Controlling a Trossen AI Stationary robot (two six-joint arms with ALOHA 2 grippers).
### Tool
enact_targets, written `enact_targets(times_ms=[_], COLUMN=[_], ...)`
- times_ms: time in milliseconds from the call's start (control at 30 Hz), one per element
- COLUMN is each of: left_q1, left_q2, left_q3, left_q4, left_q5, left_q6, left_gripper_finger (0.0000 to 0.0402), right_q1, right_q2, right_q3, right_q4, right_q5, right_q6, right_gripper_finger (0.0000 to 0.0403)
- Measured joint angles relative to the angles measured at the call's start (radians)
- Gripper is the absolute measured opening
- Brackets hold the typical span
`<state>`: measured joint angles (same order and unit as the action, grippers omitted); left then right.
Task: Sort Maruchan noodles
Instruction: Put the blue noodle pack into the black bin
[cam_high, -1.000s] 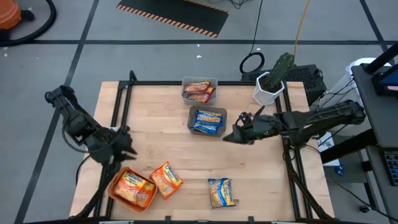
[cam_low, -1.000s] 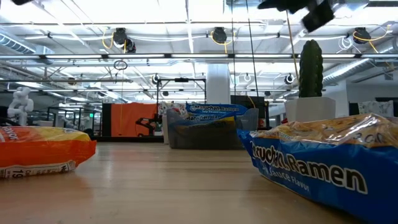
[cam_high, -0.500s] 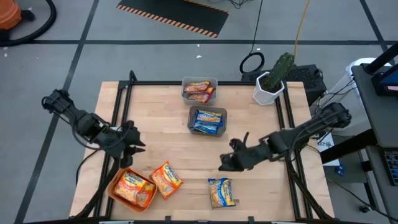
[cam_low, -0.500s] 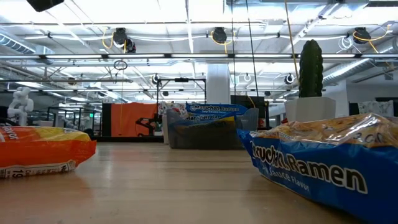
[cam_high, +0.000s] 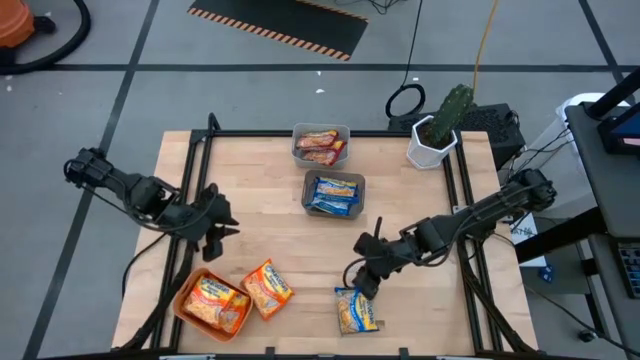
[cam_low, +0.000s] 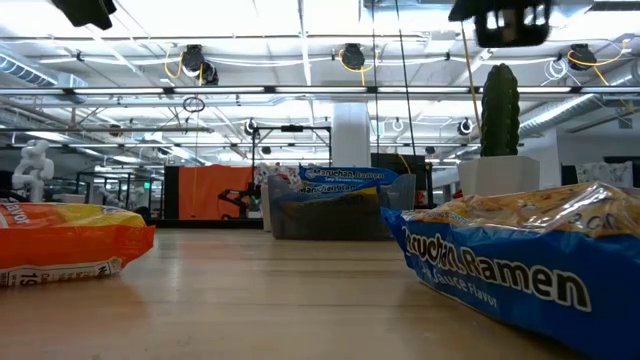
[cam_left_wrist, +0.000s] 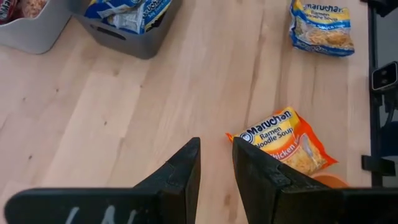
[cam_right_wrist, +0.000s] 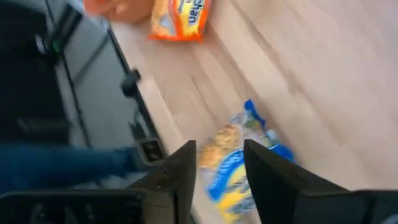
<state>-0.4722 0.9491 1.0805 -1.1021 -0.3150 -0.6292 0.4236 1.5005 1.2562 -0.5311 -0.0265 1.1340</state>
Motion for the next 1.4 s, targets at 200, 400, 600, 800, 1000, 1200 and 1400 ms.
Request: enact_targets(times_ms=[200,400,600,800,1000,1200,1400], left_q1=[0.008,0.008,0.008,0.007,0.007,0.007,0.007], left_q2=[0.002,0.016,0.051,0.107,0.174,0.228,0.243], left_q3=[0.000,0.000,0.000,0.000,0.000,0.000,0.000], left_q4=[0.000,0.001,0.004,0.012,0.044,0.162,0.249], left_q5=[-0.002,-0.009,-0.008,-0.008,-0.008,0.032,0.052], left_q6=[-0.024,-0.057,-0.105,-0.145,-0.164,-0.166,-0.251], left_gripper_finger=[0.0097,0.0097,0.0097,0.0097,0.0097,0.0097,0.0097], right_q1=[0.001,0.000,0.001,0.000,0.000,-0.001,-0.002], right_q2=[0.000,0.001,0.000,0.000,0.000,0.005,0.044], right_q3=[-0.027,-0.122,-0.268,-0.412,-0.507,-0.570,-0.621], right_q4=[-0.062,-0.063,0.108,0.299,0.385,0.522,0.647], right_q5=[-0.108,-0.134,-0.162,-0.161,-0.162,-0.188,-0.214], right_q6=[-0.420,-0.567,-0.726,-0.771,-0.854,-0.910,-0.914], right_gripper_finger=[0.0171,0.0187,0.0188,0.0188,0.0188,0.0188,0.0200])
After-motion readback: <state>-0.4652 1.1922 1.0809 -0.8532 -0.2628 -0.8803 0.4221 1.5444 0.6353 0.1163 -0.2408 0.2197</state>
